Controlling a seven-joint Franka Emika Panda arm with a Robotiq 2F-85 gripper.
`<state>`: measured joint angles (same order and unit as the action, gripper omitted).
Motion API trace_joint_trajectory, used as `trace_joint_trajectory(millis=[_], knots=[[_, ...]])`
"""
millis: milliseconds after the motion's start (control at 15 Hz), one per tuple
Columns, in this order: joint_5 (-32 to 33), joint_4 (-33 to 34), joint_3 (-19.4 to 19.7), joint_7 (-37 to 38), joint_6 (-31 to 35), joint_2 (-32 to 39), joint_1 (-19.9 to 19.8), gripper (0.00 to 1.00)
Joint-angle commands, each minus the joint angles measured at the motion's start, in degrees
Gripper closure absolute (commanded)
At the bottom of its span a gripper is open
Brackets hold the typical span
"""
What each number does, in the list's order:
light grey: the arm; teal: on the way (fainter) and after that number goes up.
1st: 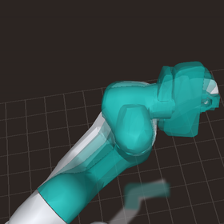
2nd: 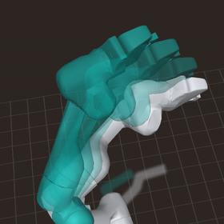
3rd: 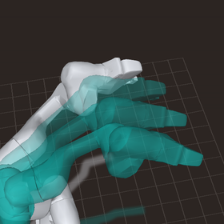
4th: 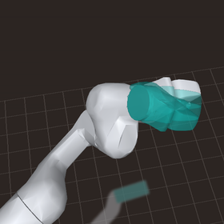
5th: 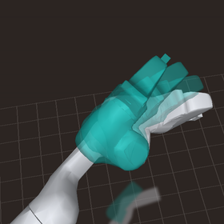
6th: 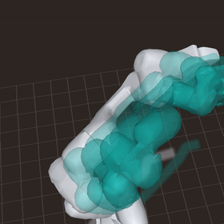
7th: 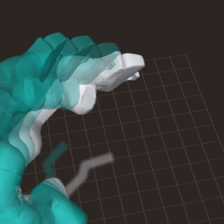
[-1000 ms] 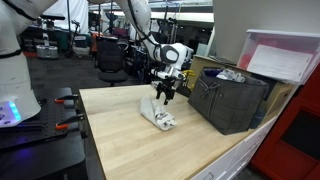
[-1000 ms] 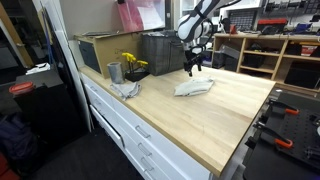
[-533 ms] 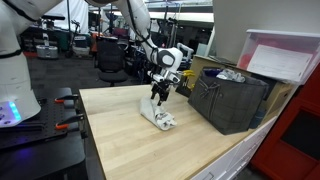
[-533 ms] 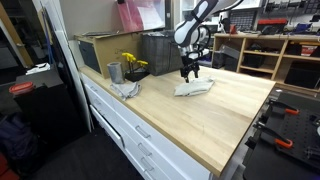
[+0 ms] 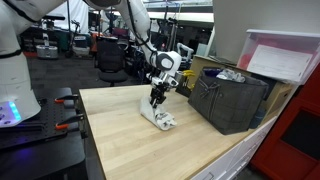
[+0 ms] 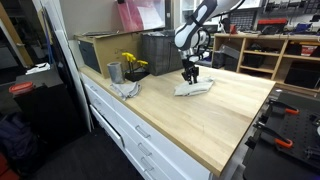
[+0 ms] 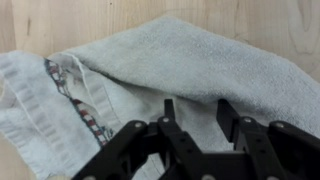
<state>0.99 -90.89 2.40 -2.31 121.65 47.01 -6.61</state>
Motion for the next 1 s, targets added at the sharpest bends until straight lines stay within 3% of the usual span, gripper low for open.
trace_joint_trajectory(millis=[0,133,200,600,933], knots=[[-0.23,0.69,-0.11,-1.46,0.26,0.04,-0.17,0.82],[-0.29,0.66,-0.16,-1.84,0.33,-0.04,-0.2,0.97],[-0.34,0.59,-0.18,-1.86,0.37,-0.13,-0.2,1.0],[-1.78,-2.81,-0.92,-1.83,1.22,-3.37,-0.71,1.0],[-3.83,-11.44,-1.97,-2.5,0.22,-11.09,-0.46,1.0]])
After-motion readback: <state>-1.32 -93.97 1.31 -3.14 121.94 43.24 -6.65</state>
